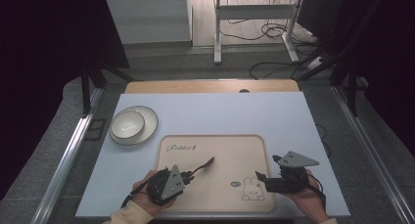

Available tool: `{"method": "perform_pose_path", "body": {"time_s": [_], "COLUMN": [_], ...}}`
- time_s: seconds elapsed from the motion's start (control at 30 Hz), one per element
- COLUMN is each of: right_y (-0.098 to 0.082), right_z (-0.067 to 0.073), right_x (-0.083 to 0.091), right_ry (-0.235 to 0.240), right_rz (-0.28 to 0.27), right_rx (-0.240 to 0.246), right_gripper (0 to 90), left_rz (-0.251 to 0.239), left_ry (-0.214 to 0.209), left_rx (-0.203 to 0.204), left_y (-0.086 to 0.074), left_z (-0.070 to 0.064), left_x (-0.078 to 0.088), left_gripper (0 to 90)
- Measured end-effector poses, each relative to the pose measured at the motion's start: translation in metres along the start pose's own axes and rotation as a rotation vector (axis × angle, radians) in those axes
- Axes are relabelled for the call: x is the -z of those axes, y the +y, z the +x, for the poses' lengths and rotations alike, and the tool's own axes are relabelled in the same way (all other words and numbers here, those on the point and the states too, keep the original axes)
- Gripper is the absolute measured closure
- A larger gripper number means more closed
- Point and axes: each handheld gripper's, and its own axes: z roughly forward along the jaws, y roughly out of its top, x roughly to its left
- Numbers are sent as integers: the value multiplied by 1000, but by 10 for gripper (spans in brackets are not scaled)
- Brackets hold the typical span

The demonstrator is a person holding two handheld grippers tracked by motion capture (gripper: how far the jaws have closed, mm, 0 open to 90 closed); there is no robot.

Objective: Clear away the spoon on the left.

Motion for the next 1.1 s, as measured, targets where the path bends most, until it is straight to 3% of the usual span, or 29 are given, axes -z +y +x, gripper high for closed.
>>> {"method": "perform_pose_path", "body": {"time_s": [0.37, 0.47, 0.5, 0.83, 0.93, 0.97, 1.0, 1.1], "right_y": [-2, -2, -2, -2, -2, -3, -3, -3], "right_z": [0, 0, 0, 0, 0, -1, -1, -3], "right_x": [-1, -1, -1, -1, -1, -1, -1, 0], "right_ry": [1, 2, 4, 1, 1, 1, 1, 3], "right_rz": [12, 16, 18, 18, 16, 15, 15, 9], "right_rx": [-1, 1, 2, 1, -2, -4, -4, -14], "right_gripper": [176, 175, 176, 176, 175, 176, 176, 176], "left_rz": [81, 117, 137, 156, 138, 120, 120, 86], "left_ry": [-51, -69, -84, -99, -67, -55, -55, -44], "left_rx": [-31, -36, -30, -16, 10, 39, 39, 95], "left_y": [-4, -7, -8, -9, -7, -6, -6, -6], "left_z": [-4, -4, -4, -5, -3, -1, -1, 5], "left_x": [-12, -16, -19, -23, -21, -19, -19, -13], "left_gripper": [800, 768, 720, 589, 414, 376, 353, 310]}}
